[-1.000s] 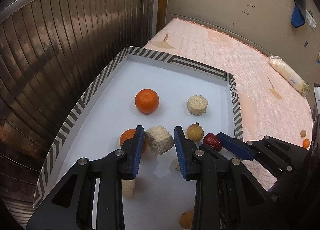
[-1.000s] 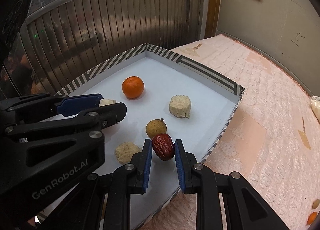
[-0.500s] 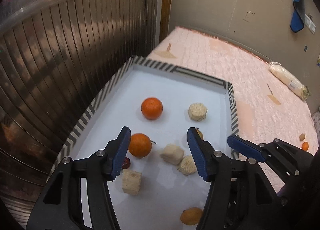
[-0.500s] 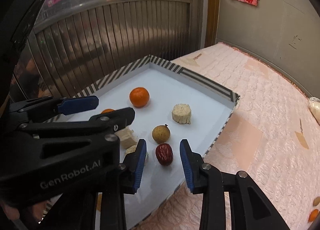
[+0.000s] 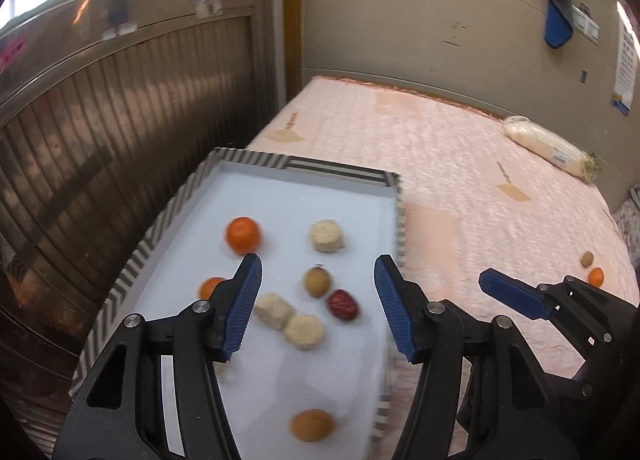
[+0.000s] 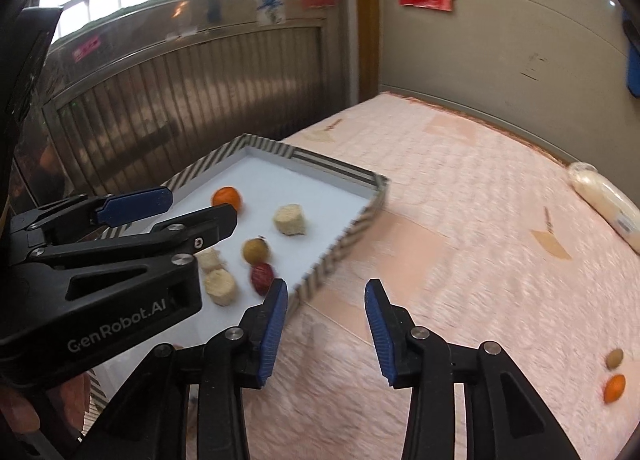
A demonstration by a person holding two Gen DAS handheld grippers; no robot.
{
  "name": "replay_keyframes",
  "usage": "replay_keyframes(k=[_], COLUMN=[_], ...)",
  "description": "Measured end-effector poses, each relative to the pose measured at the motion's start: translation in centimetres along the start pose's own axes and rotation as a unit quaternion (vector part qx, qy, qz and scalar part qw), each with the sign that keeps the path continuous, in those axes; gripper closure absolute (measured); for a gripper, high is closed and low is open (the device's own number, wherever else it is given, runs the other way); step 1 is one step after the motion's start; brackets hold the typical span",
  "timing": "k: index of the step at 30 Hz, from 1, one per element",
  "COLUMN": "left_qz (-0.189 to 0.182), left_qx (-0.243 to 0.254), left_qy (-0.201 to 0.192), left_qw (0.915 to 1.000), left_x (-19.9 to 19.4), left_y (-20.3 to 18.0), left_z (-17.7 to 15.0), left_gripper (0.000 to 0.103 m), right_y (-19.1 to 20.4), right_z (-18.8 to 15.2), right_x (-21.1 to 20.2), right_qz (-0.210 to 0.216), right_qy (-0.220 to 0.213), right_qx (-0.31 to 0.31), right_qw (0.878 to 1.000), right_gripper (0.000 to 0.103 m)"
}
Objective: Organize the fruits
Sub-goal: 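Grasp the mandarin orange with the right tool while the left tool grasps a longan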
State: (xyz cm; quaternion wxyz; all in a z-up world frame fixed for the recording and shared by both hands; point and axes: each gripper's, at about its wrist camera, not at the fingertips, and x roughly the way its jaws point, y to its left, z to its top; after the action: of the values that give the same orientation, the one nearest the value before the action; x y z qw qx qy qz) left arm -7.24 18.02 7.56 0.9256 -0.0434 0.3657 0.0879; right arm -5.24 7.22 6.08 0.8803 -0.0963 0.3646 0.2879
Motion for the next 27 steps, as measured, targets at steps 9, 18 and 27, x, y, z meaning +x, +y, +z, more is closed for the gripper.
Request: replay_keyframes(k=[9, 18, 27], left_qz=[-0.062, -0.116, -0.161], left_qx=[0.049, 0.088, 0.118], left_qy=[0.020, 0.048, 0.080], left_qw=[0.9967, 0.9882, 0.9766], left_x=[0.4, 1.6, 3.6], left_y=[-6.6, -14.2, -21.6], left_z=[-0.5, -0.7, 0.1], left_gripper=[0.044, 0.044, 0.044], right_y=[-5.9, -16.2, -25.2], right_z=[-3.0, -8.0, -11.3], right_x=[-2.5, -6.6, -9.0], right_qz=[-0.051, -0.169, -0.216], right_qy=[0.006, 0.018, 0.026], right_qx=[0.048, 0.131, 0.207], right_qw=[0.998, 0.977, 0.954], right_gripper=[0.061, 0.061, 0.053])
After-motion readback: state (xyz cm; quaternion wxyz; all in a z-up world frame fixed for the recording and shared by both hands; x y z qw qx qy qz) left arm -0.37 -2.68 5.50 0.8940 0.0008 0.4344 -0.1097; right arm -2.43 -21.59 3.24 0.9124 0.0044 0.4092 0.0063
